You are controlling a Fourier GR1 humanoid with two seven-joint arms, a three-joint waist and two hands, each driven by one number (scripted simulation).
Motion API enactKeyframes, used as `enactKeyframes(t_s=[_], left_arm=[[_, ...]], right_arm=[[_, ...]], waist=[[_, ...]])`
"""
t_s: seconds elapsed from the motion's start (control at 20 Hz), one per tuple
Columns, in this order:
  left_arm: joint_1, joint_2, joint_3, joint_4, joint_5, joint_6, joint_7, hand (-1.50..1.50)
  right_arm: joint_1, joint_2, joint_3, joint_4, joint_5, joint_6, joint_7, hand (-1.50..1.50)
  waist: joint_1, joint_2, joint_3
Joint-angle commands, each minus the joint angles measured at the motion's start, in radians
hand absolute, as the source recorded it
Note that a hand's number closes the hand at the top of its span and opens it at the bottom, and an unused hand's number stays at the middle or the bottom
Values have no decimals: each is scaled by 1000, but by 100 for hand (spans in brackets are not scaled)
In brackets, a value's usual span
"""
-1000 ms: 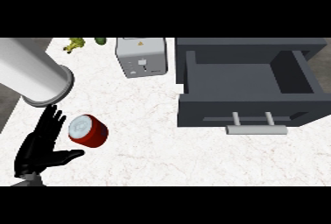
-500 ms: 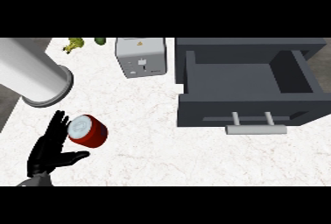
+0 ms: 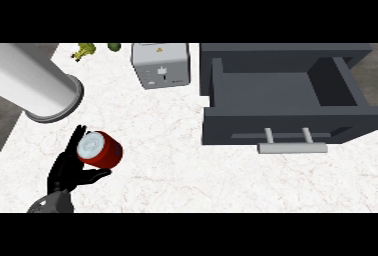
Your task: Pick up the can, place it into the drawer and close the drawer
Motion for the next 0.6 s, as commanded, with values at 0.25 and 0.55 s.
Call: enactKeyframes(t_s=[0.25,0.55], left_arm=[[-124,27,34,135,64,-35,-15,150],[-148,-10,-8,155,76,-144,1,150]], right_arm=[[14,38,-13,-24,-7,31,14,-150],[-37,-15,-4,-3,-20,-11,62,-150]], waist=[[0,0,0],[5,-1,0]])
